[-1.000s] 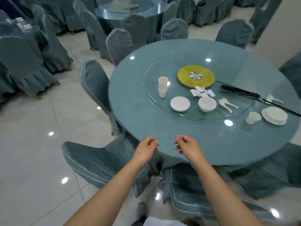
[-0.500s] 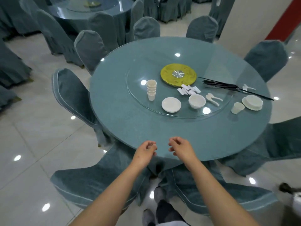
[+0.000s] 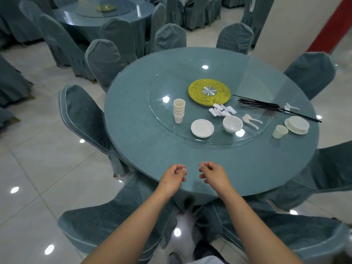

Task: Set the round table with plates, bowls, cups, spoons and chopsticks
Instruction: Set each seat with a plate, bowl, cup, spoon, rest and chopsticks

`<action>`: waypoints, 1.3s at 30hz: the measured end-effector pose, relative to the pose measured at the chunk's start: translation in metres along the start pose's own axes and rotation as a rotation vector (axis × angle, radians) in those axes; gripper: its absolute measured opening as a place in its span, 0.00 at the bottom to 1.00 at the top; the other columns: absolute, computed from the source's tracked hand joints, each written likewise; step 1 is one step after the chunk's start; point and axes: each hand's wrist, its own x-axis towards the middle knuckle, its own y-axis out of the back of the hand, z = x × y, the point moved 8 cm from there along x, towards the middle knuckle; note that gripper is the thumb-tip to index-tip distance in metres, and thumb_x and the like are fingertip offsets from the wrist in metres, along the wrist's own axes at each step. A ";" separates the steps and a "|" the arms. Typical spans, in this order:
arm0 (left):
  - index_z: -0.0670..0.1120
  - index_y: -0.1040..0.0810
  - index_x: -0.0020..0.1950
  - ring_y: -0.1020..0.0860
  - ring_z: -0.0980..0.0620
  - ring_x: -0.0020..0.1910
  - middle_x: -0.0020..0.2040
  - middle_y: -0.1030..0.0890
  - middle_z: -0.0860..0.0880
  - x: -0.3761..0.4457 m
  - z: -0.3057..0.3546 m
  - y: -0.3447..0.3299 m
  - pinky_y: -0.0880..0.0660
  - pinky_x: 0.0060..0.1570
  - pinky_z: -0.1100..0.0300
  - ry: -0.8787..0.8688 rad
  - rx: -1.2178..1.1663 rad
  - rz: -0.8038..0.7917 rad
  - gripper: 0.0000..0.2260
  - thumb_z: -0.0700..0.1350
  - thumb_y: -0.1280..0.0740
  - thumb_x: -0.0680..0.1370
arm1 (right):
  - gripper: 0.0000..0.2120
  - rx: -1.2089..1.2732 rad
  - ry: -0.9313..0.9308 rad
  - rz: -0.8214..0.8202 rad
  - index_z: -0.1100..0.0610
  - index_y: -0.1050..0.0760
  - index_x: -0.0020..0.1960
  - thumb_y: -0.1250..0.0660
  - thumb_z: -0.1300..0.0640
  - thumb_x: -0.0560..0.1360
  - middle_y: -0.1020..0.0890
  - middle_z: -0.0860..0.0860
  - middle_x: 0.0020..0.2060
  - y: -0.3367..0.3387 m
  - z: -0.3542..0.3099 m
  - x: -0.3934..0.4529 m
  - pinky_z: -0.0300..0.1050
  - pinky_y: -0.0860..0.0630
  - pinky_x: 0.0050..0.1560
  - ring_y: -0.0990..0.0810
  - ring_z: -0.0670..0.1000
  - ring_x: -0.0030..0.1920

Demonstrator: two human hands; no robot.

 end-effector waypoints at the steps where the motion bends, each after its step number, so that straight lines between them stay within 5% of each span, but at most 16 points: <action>1: 0.53 0.25 0.53 0.19 0.55 0.42 0.51 0.19 0.50 0.006 0.003 -0.001 0.24 0.42 0.61 0.003 0.004 -0.004 0.04 0.45 0.37 0.80 | 0.04 0.001 -0.004 0.001 0.51 0.22 0.46 0.36 0.55 0.76 0.16 0.49 0.43 0.001 -0.001 0.006 0.44 0.22 0.40 0.16 0.46 0.38; 8: 0.54 0.24 0.51 0.18 0.56 0.42 0.50 0.18 0.51 0.052 0.021 -0.019 0.23 0.46 0.58 0.020 0.021 0.001 0.04 0.47 0.36 0.79 | 0.05 0.029 -0.002 0.006 0.51 0.21 0.47 0.36 0.54 0.76 0.16 0.48 0.43 0.021 -0.008 0.055 0.45 0.22 0.42 0.15 0.47 0.38; 19: 0.51 0.24 0.51 0.21 0.57 0.37 0.43 0.20 0.51 0.172 0.073 -0.060 0.27 0.37 0.64 0.084 0.099 0.055 0.03 0.44 0.37 0.80 | 0.05 0.013 -0.076 -0.034 0.53 0.22 0.45 0.36 0.55 0.76 0.18 0.48 0.38 0.072 -0.015 0.189 0.44 0.25 0.42 0.17 0.46 0.35; 24: 0.49 0.23 0.51 0.20 0.50 0.42 0.44 0.19 0.48 0.227 0.090 -0.061 0.24 0.46 0.55 0.115 0.166 0.128 0.04 0.43 0.37 0.79 | 0.10 -0.042 -0.114 -0.062 0.63 0.22 0.43 0.38 0.58 0.77 0.22 0.52 0.33 0.079 -0.015 0.244 0.42 0.29 0.36 0.25 0.48 0.32; 28: 0.44 0.23 0.58 0.21 0.51 0.42 0.45 0.20 0.49 0.262 0.093 -0.061 0.25 0.46 0.58 0.162 0.179 0.135 0.09 0.43 0.36 0.79 | 0.13 -0.092 -0.154 -0.068 0.66 0.21 0.50 0.38 0.58 0.77 0.22 0.53 0.35 0.081 -0.013 0.275 0.48 0.27 0.43 0.26 0.51 0.38; 33: 0.45 0.24 0.64 0.20 0.48 0.56 0.58 0.19 0.47 0.308 0.094 -0.060 0.25 0.60 0.53 0.187 0.270 0.085 0.14 0.44 0.36 0.79 | 0.13 -0.121 -0.221 -0.007 0.61 0.21 0.55 0.39 0.56 0.77 0.20 0.54 0.40 0.082 -0.011 0.308 0.47 0.25 0.45 0.25 0.53 0.39; 39: 0.46 0.23 0.63 0.23 0.49 0.57 0.59 0.20 0.49 0.359 0.086 -0.059 0.32 0.52 0.61 0.212 0.526 -0.034 0.14 0.45 0.38 0.79 | 0.11 -0.167 -0.294 0.018 0.56 0.23 0.55 0.40 0.58 0.76 0.20 0.55 0.48 0.066 -0.008 0.336 0.46 0.25 0.47 0.21 0.56 0.46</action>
